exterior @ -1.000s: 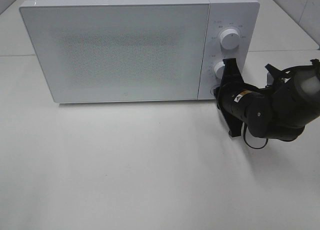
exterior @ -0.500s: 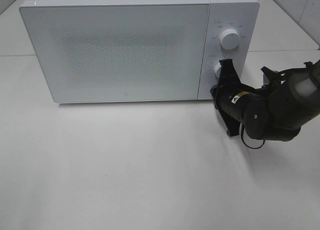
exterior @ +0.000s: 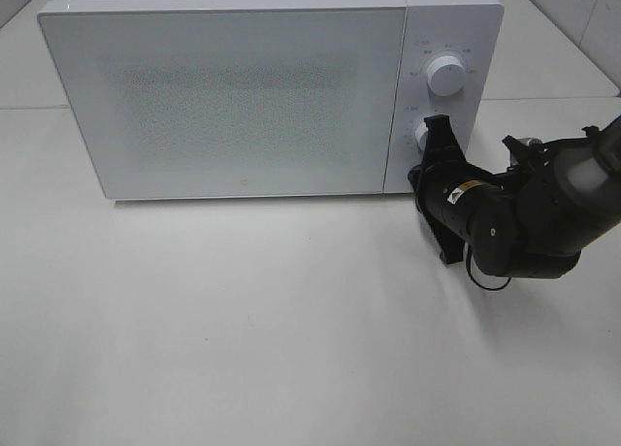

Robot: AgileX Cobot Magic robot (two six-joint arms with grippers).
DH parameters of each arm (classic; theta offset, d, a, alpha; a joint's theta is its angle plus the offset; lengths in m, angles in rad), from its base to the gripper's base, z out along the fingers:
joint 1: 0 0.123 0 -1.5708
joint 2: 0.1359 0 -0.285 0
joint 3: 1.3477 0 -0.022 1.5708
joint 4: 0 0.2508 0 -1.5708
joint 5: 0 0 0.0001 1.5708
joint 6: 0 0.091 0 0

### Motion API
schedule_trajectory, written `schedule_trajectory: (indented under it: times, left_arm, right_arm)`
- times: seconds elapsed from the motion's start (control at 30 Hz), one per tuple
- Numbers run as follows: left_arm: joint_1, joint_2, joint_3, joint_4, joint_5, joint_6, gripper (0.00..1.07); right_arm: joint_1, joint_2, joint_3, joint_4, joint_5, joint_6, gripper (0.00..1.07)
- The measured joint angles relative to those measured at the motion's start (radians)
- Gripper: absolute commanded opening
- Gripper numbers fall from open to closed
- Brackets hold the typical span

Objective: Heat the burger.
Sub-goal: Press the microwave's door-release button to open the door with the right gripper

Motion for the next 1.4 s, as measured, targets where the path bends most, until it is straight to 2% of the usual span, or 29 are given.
schedule_trajectory:
  times: [0.4, 0.63, 1.4]
  left_arm:
    - [0.0, 0.0, 0.0, 0.0, 0.0, 0.0, 1.01]
    - [0.0, 0.0, 0.0, 0.0, 0.0, 0.0, 1.01]
    - [0.0, 0.0, 0.0, 0.0, 0.0, 0.0, 1.01]
  right_arm:
    - [0.0, 0.0, -0.004, 0.006, -0.002, -0.001, 0.0]
    - [-0.011, 0.016, -0.044, 0.013, 0.039, -0.001, 0.0]
    - [-0.014, 0.015, -0.043, -0.001, 0.052, 0.06, 0.0]
